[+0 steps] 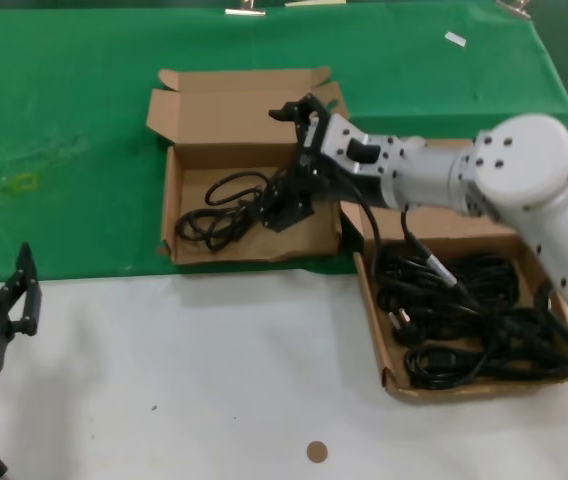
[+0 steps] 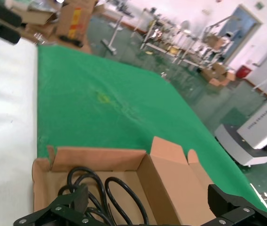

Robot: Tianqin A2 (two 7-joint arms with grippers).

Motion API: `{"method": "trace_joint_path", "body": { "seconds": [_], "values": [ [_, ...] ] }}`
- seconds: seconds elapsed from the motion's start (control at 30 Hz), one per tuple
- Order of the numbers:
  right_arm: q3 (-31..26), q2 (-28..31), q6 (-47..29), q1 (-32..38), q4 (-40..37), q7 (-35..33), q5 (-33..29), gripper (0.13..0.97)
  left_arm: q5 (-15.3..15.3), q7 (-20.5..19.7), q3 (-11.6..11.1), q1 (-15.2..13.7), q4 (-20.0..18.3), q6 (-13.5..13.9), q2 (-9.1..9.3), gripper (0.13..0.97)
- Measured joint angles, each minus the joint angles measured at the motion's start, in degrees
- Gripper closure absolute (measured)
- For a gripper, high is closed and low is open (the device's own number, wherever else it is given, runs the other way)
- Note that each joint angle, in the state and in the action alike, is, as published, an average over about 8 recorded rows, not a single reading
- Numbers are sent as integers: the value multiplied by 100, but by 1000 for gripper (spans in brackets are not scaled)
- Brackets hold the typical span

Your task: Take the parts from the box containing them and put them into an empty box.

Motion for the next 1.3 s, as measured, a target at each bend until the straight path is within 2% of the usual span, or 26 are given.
{"method": "trace_joint_path", "body": {
  "seconds": [0.2, 0.37, 0.47, 0.6, 0.87, 1.17, 1.3],
  "values": [
    [260, 29, 421, -576, 444, 74, 236, 208, 0, 3, 0, 0, 0, 0, 0, 688],
    [474, 53, 766, -1051, 811, 135, 432, 151, 0, 2, 0, 0, 0, 0, 0, 549],
    [603, 68, 974, -1335, 1032, 173, 549, 151, 0, 1, 0, 0, 0, 0, 0, 465],
    [775, 87, 1254, -1718, 1325, 222, 705, 143, 0, 1, 0, 0, 0, 0, 0, 465],
    [1122, 127, 1818, -2491, 1920, 322, 1022, 129, 0, 1, 0, 0, 0, 0, 0, 282],
    [1512, 171, 2447, -3351, 2585, 433, 1376, 129, 0, 1, 0, 0, 0, 0, 0, 170],
    [1683, 190, 2724, -3730, 2878, 482, 1532, 129, -1, 1, 0, 0, 0, 0, 0, 170]
  ]
}}
